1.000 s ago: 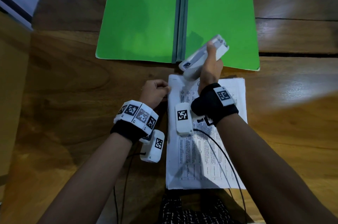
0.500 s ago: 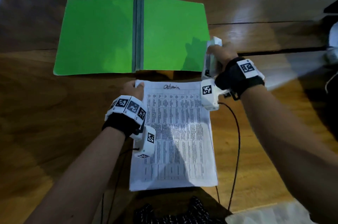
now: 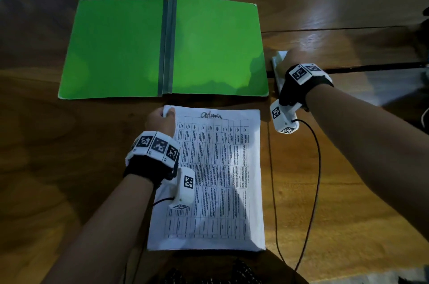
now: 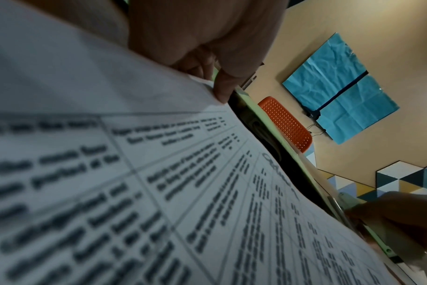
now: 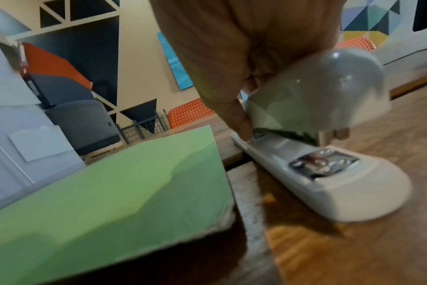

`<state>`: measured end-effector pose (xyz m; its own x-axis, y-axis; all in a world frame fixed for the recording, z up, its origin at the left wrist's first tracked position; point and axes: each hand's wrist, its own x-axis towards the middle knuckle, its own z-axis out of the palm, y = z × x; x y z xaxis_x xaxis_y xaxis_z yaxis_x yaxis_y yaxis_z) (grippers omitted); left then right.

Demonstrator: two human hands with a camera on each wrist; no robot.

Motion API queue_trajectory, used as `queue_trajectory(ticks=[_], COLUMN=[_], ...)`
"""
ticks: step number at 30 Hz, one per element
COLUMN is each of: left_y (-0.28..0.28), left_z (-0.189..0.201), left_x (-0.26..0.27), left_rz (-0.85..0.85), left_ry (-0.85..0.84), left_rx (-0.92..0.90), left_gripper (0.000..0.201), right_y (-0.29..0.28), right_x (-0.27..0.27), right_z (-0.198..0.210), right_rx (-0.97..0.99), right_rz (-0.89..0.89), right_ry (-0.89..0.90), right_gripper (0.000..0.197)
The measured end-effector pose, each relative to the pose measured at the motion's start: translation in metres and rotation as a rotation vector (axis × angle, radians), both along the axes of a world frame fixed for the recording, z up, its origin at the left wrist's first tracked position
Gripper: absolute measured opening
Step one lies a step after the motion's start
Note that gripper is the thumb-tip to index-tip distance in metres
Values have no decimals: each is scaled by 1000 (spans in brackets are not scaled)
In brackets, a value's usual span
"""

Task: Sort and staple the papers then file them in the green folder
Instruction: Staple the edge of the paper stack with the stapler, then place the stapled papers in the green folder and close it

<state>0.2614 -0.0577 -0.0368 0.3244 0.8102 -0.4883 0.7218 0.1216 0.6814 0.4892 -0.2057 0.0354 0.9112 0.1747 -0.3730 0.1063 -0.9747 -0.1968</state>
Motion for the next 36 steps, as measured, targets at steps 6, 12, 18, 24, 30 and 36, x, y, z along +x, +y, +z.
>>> queue_trajectory(ticks=[6, 12, 18, 24, 30, 36], left_y=[0, -20, -18, 43, 107, 173], left_z=[7, 13, 39, 73, 82, 51], left_x=[-19, -56, -52, -33, -9, -12], left_rz=[19, -164, -85, 60, 156, 19], left_ry=[-86, -96, -337, -429, -516, -9], left_rx=[-225, -473, -255, -99, -127, 28], left_gripper=[41, 40, 37, 39, 24, 49], right_y=[-4, -27, -46, -43, 19, 80], right_x=[-23, -114, -163, -182, -157, -100], right_z=[-8, -32, -50, -39, -6, 0], right_rx=[89, 467, 754, 978, 1007, 1062], right_rz=[19, 98, -231, -125, -15, -145], right_ry=[-231, -108, 207, 603, 234, 111], right_gripper=[53, 52, 86, 35, 4, 13])
